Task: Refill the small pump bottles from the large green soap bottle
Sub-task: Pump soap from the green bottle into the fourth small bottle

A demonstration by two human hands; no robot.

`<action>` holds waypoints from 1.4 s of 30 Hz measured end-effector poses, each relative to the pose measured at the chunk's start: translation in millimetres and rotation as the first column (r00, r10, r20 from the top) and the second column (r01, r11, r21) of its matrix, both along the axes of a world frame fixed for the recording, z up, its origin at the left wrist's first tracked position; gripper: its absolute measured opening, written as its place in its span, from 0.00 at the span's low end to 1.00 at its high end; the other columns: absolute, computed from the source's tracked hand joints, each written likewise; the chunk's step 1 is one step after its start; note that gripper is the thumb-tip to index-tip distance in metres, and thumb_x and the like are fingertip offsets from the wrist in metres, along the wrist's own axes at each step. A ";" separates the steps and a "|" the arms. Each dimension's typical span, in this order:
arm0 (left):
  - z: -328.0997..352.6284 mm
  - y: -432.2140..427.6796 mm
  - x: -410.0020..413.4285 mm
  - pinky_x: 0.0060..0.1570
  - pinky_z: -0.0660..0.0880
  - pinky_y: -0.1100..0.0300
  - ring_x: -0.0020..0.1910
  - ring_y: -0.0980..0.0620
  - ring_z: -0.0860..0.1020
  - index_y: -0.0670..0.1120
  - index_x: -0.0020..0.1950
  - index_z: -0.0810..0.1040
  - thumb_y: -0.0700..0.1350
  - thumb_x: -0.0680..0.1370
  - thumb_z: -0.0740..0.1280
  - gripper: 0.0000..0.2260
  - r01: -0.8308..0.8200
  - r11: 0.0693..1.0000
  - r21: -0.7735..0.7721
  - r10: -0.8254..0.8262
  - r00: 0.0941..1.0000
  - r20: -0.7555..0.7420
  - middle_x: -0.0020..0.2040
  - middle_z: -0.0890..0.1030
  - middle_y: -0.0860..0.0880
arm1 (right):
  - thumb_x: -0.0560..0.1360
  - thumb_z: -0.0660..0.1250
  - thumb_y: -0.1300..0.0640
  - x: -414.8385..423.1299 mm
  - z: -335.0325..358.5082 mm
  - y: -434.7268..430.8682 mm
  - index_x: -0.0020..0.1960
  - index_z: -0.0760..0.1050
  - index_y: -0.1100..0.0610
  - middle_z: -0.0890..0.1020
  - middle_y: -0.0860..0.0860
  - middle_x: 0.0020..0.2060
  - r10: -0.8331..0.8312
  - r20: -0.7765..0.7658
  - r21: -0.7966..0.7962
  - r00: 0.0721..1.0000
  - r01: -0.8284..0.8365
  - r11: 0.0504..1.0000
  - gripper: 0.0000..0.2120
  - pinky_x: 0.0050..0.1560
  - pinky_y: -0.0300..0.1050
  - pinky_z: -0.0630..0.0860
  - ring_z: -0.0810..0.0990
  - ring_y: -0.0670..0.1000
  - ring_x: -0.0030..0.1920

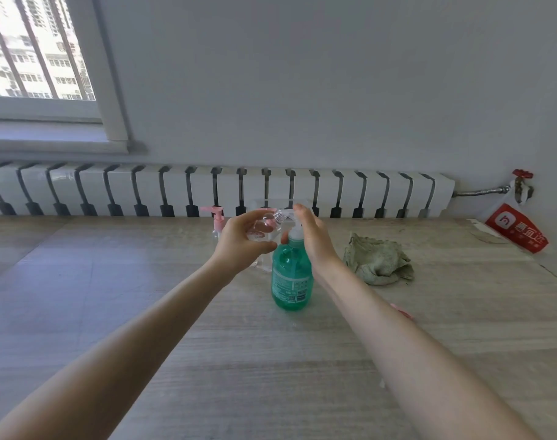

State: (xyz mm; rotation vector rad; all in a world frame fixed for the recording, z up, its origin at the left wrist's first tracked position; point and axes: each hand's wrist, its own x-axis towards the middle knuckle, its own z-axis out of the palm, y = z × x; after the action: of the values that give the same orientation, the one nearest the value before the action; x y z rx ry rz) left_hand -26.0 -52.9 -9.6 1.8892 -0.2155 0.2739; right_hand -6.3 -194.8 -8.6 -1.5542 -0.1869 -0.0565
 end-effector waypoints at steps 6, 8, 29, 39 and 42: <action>-2.7 -0.7 0.3 0.43 0.75 0.71 0.49 0.57 0.78 0.52 0.61 0.75 0.32 0.68 0.74 0.25 -0.005 1.000 0.010 0.005 1.000 0.009 0.47 0.79 0.57 | 0.78 0.59 0.47 4.0 -5.4 2.6 0.37 0.71 0.57 0.76 0.47 0.24 -0.072 0.030 -0.001 0.997 0.072 0.997 0.17 0.39 0.40 0.72 0.75 0.45 0.27; -5.1 -0.7 1.1 0.45 0.75 0.70 0.48 0.56 0.79 0.52 0.60 0.75 0.32 0.68 0.74 0.25 -0.012 1.000 0.015 0.012 1.000 0.012 0.47 0.79 0.56 | 0.77 0.60 0.48 5.3 -7.9 3.7 0.39 0.71 0.58 0.75 0.47 0.24 -0.089 0.035 0.003 0.995 0.089 0.996 0.15 0.38 0.40 0.72 0.74 0.45 0.27; -6.5 -2.1 1.3 0.45 0.77 0.67 0.50 0.54 0.79 0.55 0.57 0.74 0.32 0.68 0.74 0.24 -0.021 0.998 -0.066 0.020 1.000 -0.010 0.47 0.81 0.53 | 0.66 0.45 0.23 -1.9 -13.0 13.2 0.58 0.74 0.54 0.80 0.52 0.52 -0.192 0.092 -0.219 0.977 0.208 0.953 0.42 0.63 0.54 0.68 0.77 0.52 0.55; -4.7 -2.2 1.2 0.47 0.77 0.64 0.51 0.53 0.79 0.53 0.57 0.75 0.33 0.68 0.74 0.23 -0.022 0.997 -0.073 0.019 0.999 -0.033 0.49 0.81 0.50 | 0.65 0.37 0.23 -3.8 -22.5 30.0 0.39 0.78 0.51 0.82 0.46 0.37 -0.375 0.109 -0.186 0.921 0.390 0.902 0.41 0.60 0.57 0.71 0.80 0.47 0.44; -5.3 -2.1 -0.1 0.43 0.76 0.67 0.51 0.53 0.79 0.53 0.55 0.75 0.33 0.69 0.74 0.21 -0.004 0.998 -0.060 0.000 0.998 -0.055 0.50 0.81 0.50 | 0.66 0.35 0.25 1.6 -24.1 31.5 0.33 0.74 0.53 0.80 0.48 0.33 -0.412 0.161 -0.234 0.897 0.440 0.867 0.40 0.57 0.56 0.73 0.80 0.48 0.40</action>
State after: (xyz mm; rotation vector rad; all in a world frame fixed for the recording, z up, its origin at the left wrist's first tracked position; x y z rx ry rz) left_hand -26.1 -55.1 -14.9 1.8345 -0.1667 0.2272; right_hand -4.7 -163.3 -32.8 -1.8401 0.0757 -0.4832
